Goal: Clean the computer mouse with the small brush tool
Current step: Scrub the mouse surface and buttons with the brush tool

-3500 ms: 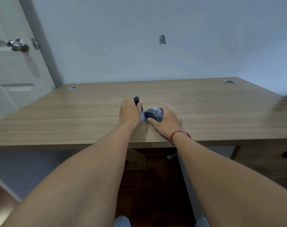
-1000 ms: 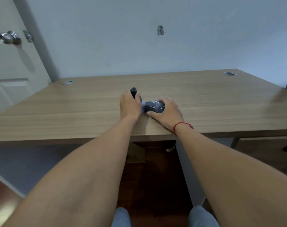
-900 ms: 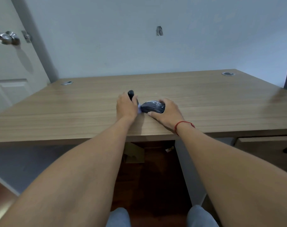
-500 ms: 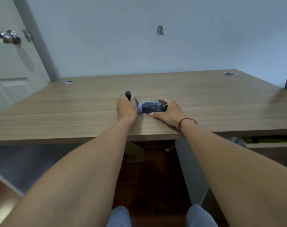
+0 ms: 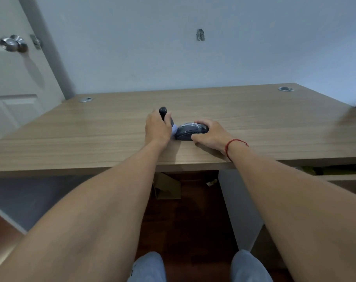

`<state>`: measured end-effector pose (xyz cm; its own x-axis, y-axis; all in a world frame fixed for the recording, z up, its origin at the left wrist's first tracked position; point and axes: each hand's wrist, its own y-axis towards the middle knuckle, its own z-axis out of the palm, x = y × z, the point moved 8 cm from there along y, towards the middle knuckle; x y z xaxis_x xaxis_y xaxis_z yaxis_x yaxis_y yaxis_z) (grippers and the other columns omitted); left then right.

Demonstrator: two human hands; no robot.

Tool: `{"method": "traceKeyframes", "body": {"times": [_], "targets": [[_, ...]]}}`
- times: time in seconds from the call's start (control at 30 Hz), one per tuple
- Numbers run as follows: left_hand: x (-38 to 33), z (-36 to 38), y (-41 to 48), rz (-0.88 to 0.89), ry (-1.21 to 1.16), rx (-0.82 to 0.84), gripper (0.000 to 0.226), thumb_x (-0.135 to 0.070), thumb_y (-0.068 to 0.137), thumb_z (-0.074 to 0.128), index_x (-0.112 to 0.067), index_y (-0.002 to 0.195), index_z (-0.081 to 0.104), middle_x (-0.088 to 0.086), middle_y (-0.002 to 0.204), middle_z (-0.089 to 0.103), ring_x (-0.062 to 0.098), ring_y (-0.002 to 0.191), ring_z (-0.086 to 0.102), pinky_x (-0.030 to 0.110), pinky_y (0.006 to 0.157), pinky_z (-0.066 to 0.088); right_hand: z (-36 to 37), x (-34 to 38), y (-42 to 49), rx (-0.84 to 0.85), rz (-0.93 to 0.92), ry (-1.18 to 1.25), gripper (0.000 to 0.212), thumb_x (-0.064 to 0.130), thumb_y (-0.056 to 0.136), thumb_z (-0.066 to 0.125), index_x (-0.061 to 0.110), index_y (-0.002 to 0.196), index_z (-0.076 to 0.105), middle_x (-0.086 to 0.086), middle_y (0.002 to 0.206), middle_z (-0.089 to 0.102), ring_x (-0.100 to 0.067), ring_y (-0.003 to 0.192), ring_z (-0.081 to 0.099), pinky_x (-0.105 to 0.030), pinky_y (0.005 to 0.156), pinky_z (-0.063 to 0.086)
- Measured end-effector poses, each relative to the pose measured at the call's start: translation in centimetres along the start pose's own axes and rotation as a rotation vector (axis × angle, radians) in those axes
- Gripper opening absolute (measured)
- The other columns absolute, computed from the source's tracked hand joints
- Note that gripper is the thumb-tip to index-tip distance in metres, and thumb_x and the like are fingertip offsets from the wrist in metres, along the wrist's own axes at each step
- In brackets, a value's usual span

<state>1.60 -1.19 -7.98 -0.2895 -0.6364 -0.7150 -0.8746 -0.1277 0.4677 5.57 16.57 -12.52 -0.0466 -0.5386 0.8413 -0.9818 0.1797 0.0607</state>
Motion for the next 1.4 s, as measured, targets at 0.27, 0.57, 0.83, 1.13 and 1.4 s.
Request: {"method": "traceKeyframes", "body": {"times": [0.27,0.57,0.83,1.13,1.4], "targets": [[0.1,0.6,0.0,-0.011,0.026,0.043,0.035,-0.027,0.097,0.047,0.004,0.11,0.055,0.022,0.117,0.059,0.035,0.112,0.052,0.035,0.086,0.039,0.3,-0.3,0.4,-0.094,0.041,-0.004,0.063,0.025,0.065,0.054,0.031,0.126,0.065,-0.002,0.126,0.068,-0.025,0.116,0.063,-0.042,0.106,0.049],[0.5,0.6,-0.1,0.034,-0.01,0.077,0.031,-0.027,0.096,0.049,0.003,0.102,0.057,0.021,0.107,0.061,0.034,0.101,0.054,0.033,0.079,0.038,0.2,-0.4,0.6,-0.154,0.049,-0.111,0.061,0.001,0.083,0.046,0.031,0.135,0.059,-0.004,0.137,0.062,-0.029,0.128,0.055,-0.042,0.11,0.044],[-1.3,0.1,-0.1,0.065,-0.148,0.007,0.031,-0.029,0.095,0.051,0.001,0.089,0.057,0.02,0.095,0.063,0.029,0.087,0.054,0.028,0.073,0.035,-0.8,0.0,-0.7,-0.301,0.088,-0.133,0.045,0.033,0.096,0.044,0.015,0.136,0.054,-0.01,0.137,0.058,-0.031,0.126,0.053,-0.04,0.101,0.042],[-1.1,-0.4,0.7,0.039,-0.118,0.049,0.027,-0.028,0.095,0.052,-0.004,0.083,0.054,0.022,0.09,0.061,0.035,0.095,0.057,0.03,0.07,0.034,0.4,0.7,-1.2,-0.23,0.054,-0.358,0.1,0.085,0.055,0.063,0.019,0.13,0.053,-0.004,0.131,0.054,-0.027,0.126,0.049,-0.043,0.104,0.045],[0.2,1.2,0.7,0.012,0.029,0.11,0.037,-0.028,0.096,0.05,0.006,0.107,0.057,0.024,0.112,0.061,0.037,0.107,0.055,0.037,0.083,0.042,0.7,0.8,-0.7,-0.277,0.061,-0.417,0.108,0.089,0.054,0.059,0.014,0.13,0.051,-0.007,0.128,0.048,-0.028,0.124,0.046,-0.042,0.104,0.042]]}}
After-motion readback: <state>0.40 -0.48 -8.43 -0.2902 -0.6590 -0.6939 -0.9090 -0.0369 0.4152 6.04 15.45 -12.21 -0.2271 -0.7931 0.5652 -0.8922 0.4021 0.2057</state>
